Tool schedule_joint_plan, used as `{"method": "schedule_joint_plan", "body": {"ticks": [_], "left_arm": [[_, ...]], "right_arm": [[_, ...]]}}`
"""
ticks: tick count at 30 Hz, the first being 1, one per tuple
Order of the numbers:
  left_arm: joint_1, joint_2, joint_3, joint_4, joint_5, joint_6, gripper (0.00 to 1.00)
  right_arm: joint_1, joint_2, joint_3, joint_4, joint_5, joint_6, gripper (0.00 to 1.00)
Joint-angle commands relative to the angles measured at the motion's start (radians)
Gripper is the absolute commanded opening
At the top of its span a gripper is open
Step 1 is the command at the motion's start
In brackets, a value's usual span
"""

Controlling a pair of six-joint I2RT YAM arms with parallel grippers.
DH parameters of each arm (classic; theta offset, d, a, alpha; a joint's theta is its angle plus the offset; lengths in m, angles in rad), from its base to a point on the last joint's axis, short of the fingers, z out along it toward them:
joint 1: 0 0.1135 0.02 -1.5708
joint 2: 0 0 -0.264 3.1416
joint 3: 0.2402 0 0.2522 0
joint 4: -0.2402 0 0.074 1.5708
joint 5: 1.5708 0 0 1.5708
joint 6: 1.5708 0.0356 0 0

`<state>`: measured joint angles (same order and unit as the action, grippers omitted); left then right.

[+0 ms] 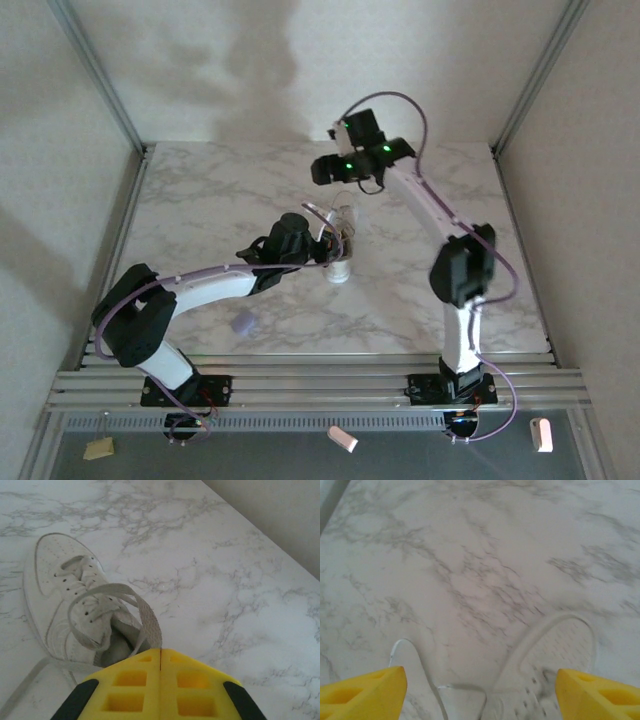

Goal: Tie the shoes

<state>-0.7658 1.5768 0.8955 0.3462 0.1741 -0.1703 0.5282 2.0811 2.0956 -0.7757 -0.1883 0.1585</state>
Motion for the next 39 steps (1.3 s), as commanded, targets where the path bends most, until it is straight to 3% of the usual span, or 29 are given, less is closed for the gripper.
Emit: {"method": "schedule_joint_plan", "body": {"ticks": [1,5,7,17,35,39], "left_arm": [[-0.020,-0.012,-0.028,0.058,-0.008,0.076,0.00],[-0.027,-0.004,-0.041,0.069,-0.001,0.104,0.00],[-0.034,-0.002,-0.046,0.073,-0.003,0.120,0.00],[-0.059,0.023,-0.059,0.080,-0.011,0.161,0.00],[-0.094,0.076,-0.091,0.106,-0.061,0.190,0.00],[-0.097,0.076,-0.096,0.115,-0.063,0.193,0.00]], "right_arm": [[0.054,0.166,0.250,-0.212,-0.098,-0.089,0.76],[0.114,0.387,0.534,-0.336,-0.142,-0.139,0.73],[0.146,0.442,0.582,-0.352,-0.149,-0.165,0.73],[0.277,0.519,0.494,-0.289,-0.091,-0.283,0.73],[0.328,0.641,0.497,-0.293,0.092,-0.355,0.69],[0.333,0.661,0.494,-0.306,0.083,-0.368,0.67]]}}
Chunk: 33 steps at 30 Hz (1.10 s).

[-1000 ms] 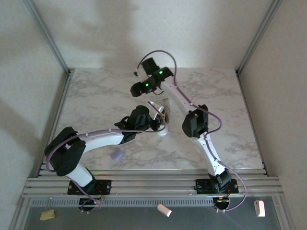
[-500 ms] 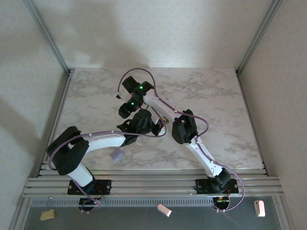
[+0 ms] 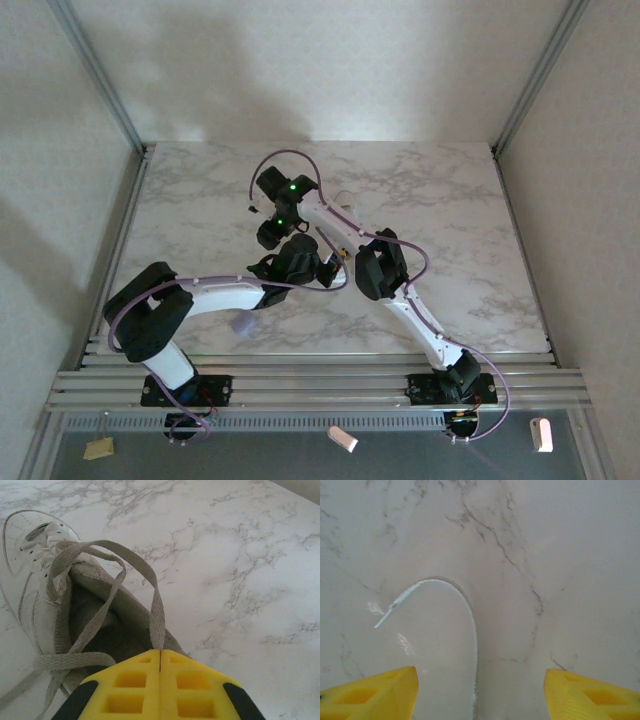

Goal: Tie the shoes

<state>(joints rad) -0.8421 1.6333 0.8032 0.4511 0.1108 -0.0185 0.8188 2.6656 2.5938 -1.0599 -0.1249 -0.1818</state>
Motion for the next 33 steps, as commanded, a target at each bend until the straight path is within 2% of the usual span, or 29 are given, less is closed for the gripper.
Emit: {"method": "schedule_joint_plan", "body": {"ticks": [1,6,12,21,26,33], "left_arm": [[-0.023,0.020,-0.006,0.013,-0.011,0.047,0.00],[-0.037,0.021,-0.047,0.051,-0.060,0.123,0.00],[-0.033,0.029,-0.087,0.093,-0.046,0.162,0.00],[-0.034,0.055,-0.170,0.253,-0.114,0.269,0.00],[-0.033,0.084,-0.182,0.311,-0.125,0.302,0.00],[-0.034,0.084,-0.231,0.442,-0.075,0.322,0.00]], "right_arm": [[0.042,0.080,-0.004,-0.027,0.009,-0.027,0.66],[0.039,0.072,-0.007,-0.064,-0.059,-0.022,0.65],[0.033,0.003,-0.014,-0.070,-0.110,0.009,0.66],[-0.015,-0.071,0.012,-0.092,-0.237,0.103,0.70],[-0.021,-0.064,-0.001,-0.103,-0.210,0.103,0.71],[-0.021,-0.013,-0.007,-0.099,-0.160,0.063,0.70]]}}
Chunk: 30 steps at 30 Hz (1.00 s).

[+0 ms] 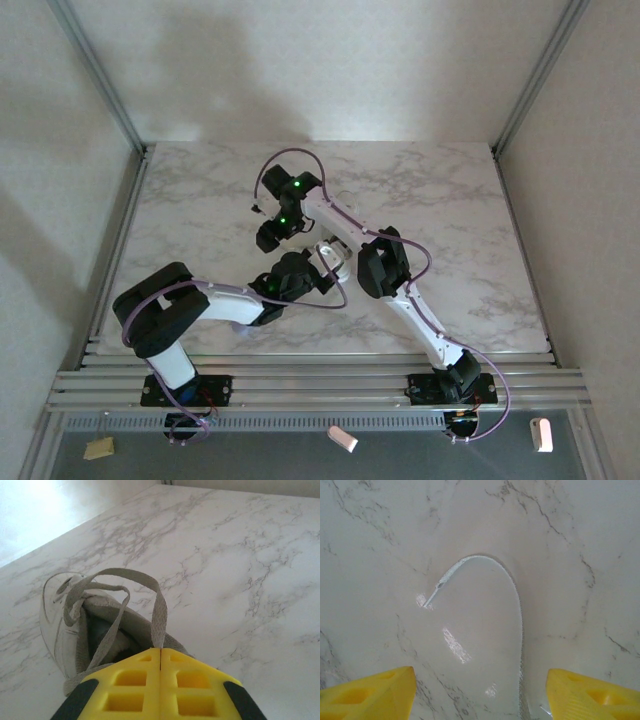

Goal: Tie the shoes

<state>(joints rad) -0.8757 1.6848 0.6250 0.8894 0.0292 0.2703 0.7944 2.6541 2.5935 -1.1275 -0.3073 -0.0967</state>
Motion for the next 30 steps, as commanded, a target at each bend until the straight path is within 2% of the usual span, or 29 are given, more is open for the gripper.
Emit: {"method": "schedule_joint_plan", "body": {"ticks": [1,9,18,22,26,30], "left_arm": [[0.001,0.033,-0.069,0.042,0.006,0.030,0.00],[0.001,0.047,-0.071,0.057,0.029,0.029,0.00],[0.001,0.058,-0.084,0.080,0.038,0.030,0.00],[0.001,0.061,-0.083,0.080,0.037,0.027,0.00],[0.001,0.063,-0.076,0.067,0.037,0.030,0.00],[0.001,0.064,-0.073,0.062,0.043,0.029,0.00]], "right_arm": [[0.004,0.004,-0.007,-0.031,0.022,-0.028,0.70],[0.008,0.049,0.016,-0.032,0.016,-0.039,0.71],[0.021,0.074,-0.026,-0.030,0.090,-0.069,0.70],[0.035,0.091,-0.040,-0.029,0.170,-0.091,0.68],[0.043,0.108,-0.051,-0.023,0.230,-0.106,0.64],[0.045,0.128,-0.046,-0.026,0.249,-0.109,0.51]]}}
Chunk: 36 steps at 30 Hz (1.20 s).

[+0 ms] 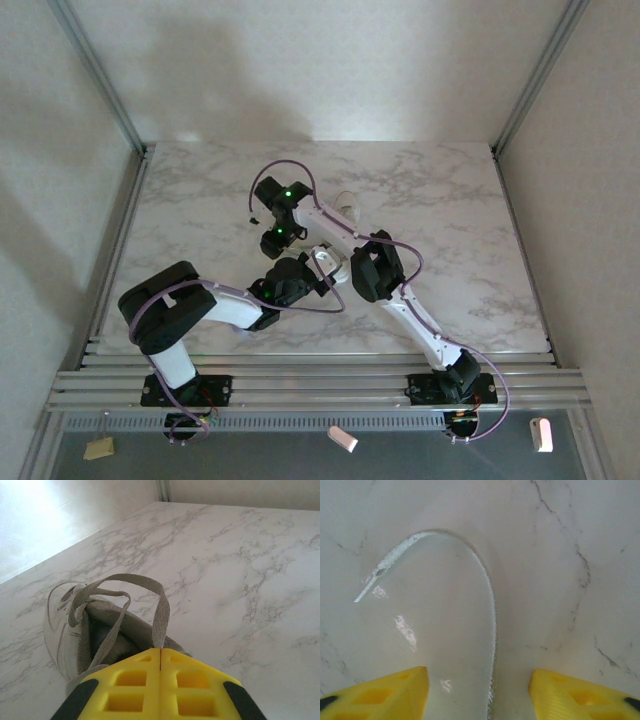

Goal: Tie the shoes

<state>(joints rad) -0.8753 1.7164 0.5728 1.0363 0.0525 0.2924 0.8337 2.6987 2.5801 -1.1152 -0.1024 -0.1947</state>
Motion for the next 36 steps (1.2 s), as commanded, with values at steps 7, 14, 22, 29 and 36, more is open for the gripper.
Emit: {"method": "schedule_joint_plan", "body": {"ticks": [7,14,22,29,36], "left_arm": [[0.001,0.041,-0.017,-0.086,0.018,0.002,0.00],[0.002,0.017,-0.019,-0.066,0.025,-0.038,0.00],[0.002,0.002,0.005,-0.070,0.053,-0.083,0.00],[0.002,-0.035,0.019,-0.087,0.078,-0.142,0.00],[0.009,-0.114,0.012,-0.084,0.078,-0.230,0.00]], "right_arm": [[0.006,0.088,-0.024,-0.036,0.009,-0.003,0.23],[0.001,-0.090,-0.030,0.007,-0.085,0.029,0.12],[-0.025,-0.262,-0.081,0.072,-0.091,0.089,0.08],[-0.048,-0.306,-0.117,0.074,-0.049,0.152,0.04],[-0.103,-0.420,-0.190,0.136,-0.045,0.270,0.02]]}}
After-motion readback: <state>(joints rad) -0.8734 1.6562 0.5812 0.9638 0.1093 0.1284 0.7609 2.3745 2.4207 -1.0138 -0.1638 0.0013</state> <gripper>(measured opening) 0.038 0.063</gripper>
